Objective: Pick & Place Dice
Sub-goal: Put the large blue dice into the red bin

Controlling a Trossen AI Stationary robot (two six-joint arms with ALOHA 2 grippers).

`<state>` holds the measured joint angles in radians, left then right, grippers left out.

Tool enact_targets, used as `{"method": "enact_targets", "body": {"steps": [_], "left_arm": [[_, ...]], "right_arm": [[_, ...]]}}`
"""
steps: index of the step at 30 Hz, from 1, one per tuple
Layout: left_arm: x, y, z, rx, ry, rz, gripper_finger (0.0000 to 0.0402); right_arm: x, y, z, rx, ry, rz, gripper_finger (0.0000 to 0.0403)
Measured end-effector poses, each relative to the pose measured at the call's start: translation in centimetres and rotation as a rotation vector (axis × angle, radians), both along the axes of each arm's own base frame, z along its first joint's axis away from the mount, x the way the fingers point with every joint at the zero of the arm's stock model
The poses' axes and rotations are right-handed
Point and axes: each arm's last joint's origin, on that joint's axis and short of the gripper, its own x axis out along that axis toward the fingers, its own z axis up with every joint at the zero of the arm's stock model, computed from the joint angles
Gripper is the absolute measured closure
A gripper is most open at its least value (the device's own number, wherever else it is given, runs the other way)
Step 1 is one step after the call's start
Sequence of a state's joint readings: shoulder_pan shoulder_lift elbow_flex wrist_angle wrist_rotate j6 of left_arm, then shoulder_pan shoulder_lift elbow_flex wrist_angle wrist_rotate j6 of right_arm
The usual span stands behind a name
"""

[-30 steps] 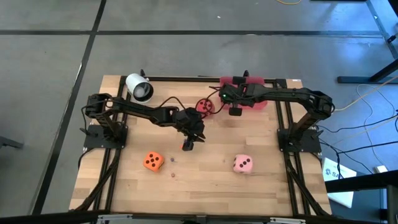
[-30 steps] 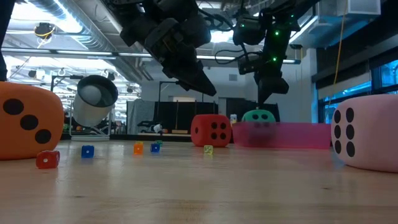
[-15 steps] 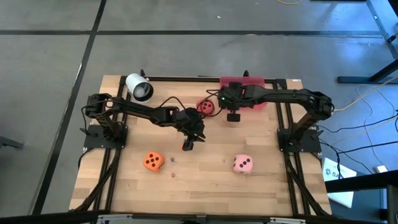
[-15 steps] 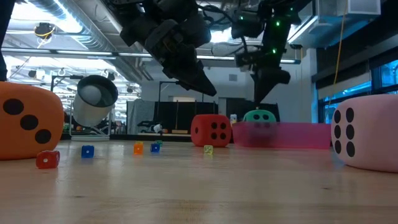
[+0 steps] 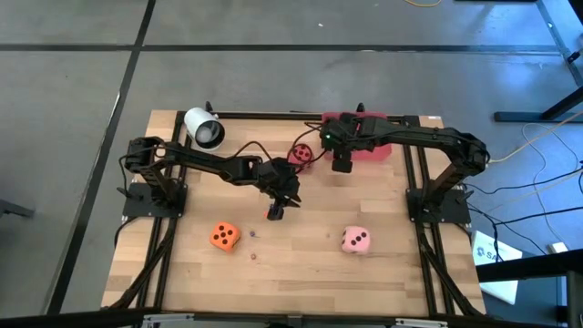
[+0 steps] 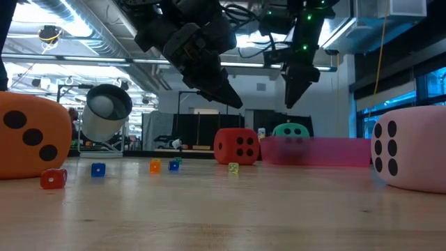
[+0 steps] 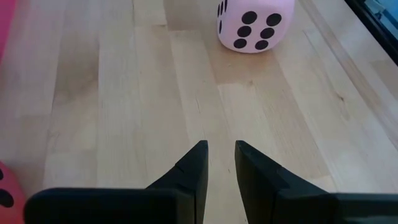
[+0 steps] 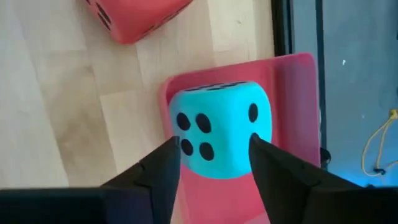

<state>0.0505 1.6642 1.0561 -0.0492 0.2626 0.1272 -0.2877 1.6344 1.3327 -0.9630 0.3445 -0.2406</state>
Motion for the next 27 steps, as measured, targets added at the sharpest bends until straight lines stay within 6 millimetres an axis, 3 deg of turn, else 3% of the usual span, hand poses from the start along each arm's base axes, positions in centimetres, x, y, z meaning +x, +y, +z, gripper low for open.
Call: {"method": "enact_targets", "body": {"steps": [3,10,27], "left_arm": [[0.0,0.0,0.0,0.000,0.000,0.000,0.0327],[0.0,0.0,0.0,0.002,0.000,-0.002,0.0327],[0.0,0.0,0.0,0.006,-0.001,-0.005,0.0327]], "right_arm": [[0.0,0.2,-0.1,0.071,-0.015,0.018,0.0252],[-0.1,-0.2,-0.1,0.110,-0.026,0.021,0.0388],[-1.1,-1.8,-3.4,0.122,-0.029,-0.025,0.0400]]}}
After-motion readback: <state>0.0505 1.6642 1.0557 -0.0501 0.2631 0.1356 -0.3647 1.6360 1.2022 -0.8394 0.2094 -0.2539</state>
